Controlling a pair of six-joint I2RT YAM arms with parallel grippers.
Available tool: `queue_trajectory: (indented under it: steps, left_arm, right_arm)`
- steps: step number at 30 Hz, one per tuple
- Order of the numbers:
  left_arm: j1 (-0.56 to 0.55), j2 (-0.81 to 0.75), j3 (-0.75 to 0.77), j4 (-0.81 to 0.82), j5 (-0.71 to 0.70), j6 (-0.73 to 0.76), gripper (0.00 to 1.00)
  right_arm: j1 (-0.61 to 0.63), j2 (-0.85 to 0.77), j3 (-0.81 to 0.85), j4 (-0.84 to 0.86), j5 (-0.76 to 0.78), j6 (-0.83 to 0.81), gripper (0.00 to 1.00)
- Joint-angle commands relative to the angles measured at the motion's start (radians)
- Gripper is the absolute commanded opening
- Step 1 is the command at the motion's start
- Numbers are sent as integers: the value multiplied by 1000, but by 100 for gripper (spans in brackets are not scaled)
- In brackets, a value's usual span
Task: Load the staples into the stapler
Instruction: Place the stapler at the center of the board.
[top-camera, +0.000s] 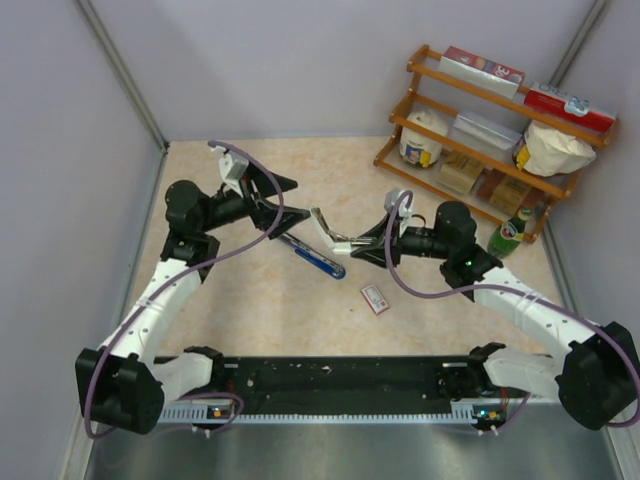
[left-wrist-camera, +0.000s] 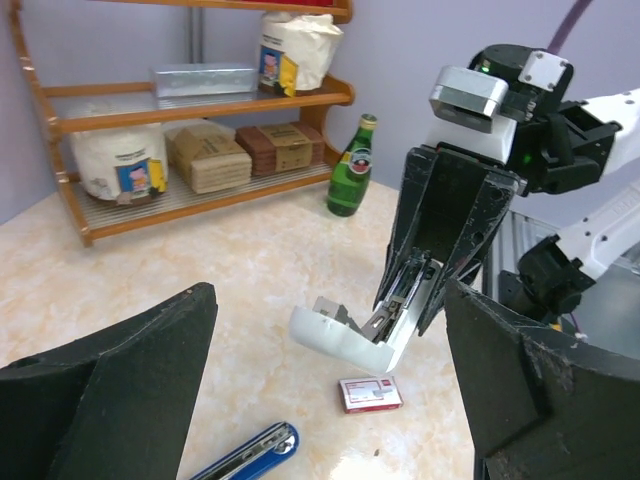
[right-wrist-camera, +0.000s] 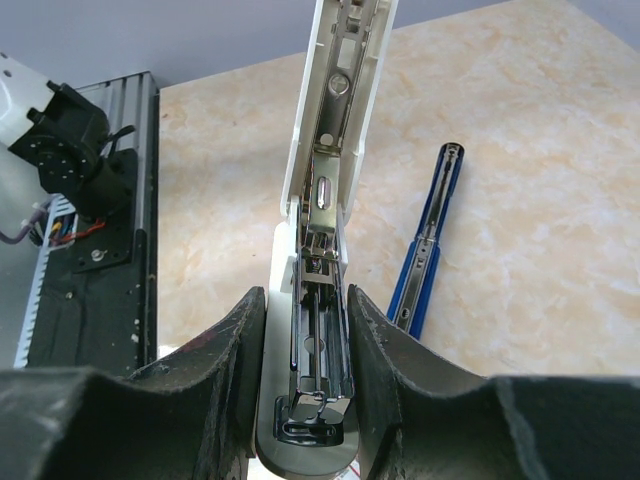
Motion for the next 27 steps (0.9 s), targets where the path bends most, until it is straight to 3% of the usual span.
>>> queue_trajectory:
  steps: [1,5,10,17,22,27]
  left_arm:
    - [66,-52,57,-65,-40,37,99]
    - [146,-104,77,-224,-55,110,99]
    - [225,-196,109,-589,-165,340,99]
    - [370,-354,51,-907,-257,525,99]
    - [414,-434,-6,-1041,-354,637,99]
    - [425,-495,-69,-1069,-377,646,99]
  right_arm:
    - [-4,7,7,27,77,-64,0]
    - [-3,21,11,24,167,-119,0]
    - [-3,70,17,48,271,-178,0]
    - [-4,231,19,177,386,-231,0]
    - [-4,351,56,223,436,-264,0]
    - [-3,443,77,263,512,-257,0]
